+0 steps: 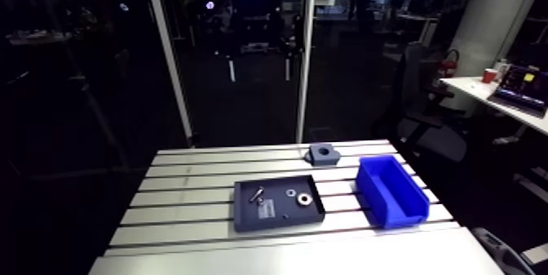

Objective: Pick up the bearing and press it into the housing until flush.

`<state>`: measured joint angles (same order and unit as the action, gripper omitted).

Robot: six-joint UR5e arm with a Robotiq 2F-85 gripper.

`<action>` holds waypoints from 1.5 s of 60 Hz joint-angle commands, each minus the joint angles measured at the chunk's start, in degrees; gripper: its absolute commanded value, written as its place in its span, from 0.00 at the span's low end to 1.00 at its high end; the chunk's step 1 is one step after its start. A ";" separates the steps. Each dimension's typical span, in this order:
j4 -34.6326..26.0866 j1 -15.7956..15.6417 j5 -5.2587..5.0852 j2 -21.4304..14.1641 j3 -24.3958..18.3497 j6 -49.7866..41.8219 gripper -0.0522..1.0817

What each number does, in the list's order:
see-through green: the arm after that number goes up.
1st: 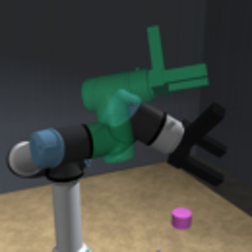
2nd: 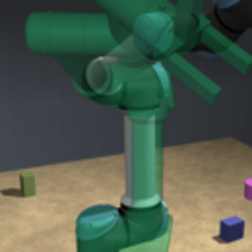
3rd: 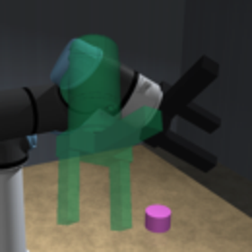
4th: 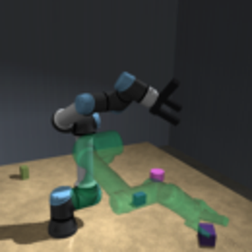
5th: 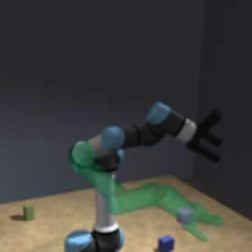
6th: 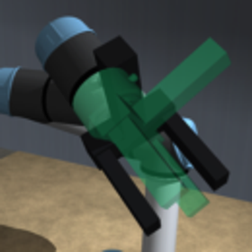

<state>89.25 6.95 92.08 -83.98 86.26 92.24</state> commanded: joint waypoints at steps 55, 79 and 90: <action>9.14 5.05 -0.37 -0.44 7.03 10.87 0.05; 17.31 7.18 -1.05 0.58 14.12 15.81 0.05; 17.73 8.45 -0.80 1.26 16.36 15.44 0.05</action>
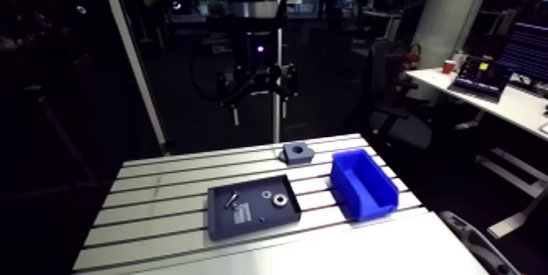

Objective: Pick up the bearing and press it into the housing until flush.

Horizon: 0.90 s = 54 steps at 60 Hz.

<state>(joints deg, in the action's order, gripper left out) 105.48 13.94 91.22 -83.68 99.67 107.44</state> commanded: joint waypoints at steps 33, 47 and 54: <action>8.11 3.46 0.14 5.23 8.18 0.54 0.07; 11.61 3.46 0.14 6.26 9.41 0.63 0.29; 12.61 3.45 0.15 6.90 10.00 0.63 0.32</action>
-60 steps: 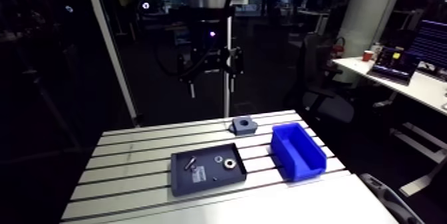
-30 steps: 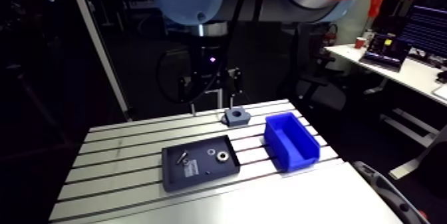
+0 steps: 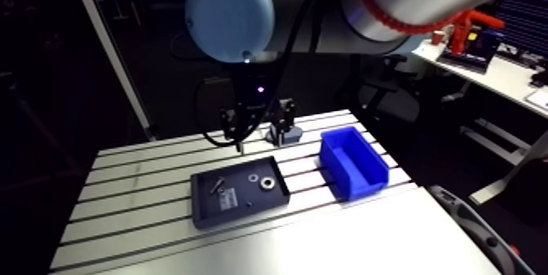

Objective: Pick up the bearing and press it into the housing until flush.

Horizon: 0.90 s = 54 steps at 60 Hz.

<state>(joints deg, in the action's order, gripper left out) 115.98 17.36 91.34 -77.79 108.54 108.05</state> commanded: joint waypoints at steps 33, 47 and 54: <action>6.34 0.49 0.20 2.87 3.89 0.37 0.44; 9.12 1.19 0.20 3.57 4.96 2.65 0.47; 9.30 1.19 0.20 3.66 5.15 2.65 0.47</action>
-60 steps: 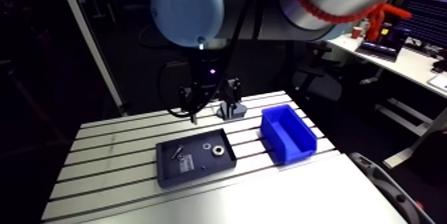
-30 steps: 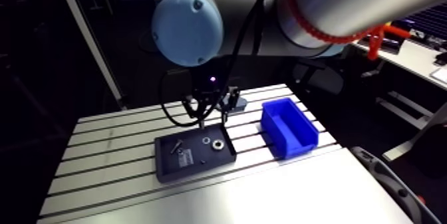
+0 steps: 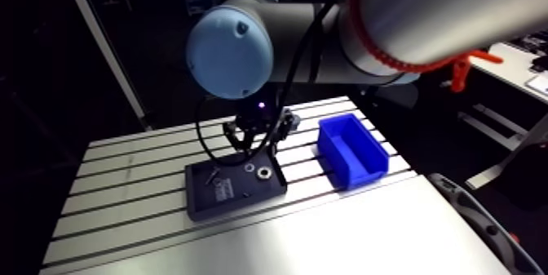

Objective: Pick up the bearing and press it into the housing until flush.

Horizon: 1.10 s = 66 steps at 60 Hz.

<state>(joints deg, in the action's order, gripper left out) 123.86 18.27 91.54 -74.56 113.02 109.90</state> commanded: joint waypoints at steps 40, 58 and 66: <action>4.41 0.28 -0.18 2.61 1.99 1.39 0.49; 5.12 0.28 -0.09 3.58 1.99 1.77 0.49; 5.12 0.28 -0.09 4.02 1.90 1.77 0.49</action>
<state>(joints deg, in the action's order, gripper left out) 128.88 18.55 91.43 -71.09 114.97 111.60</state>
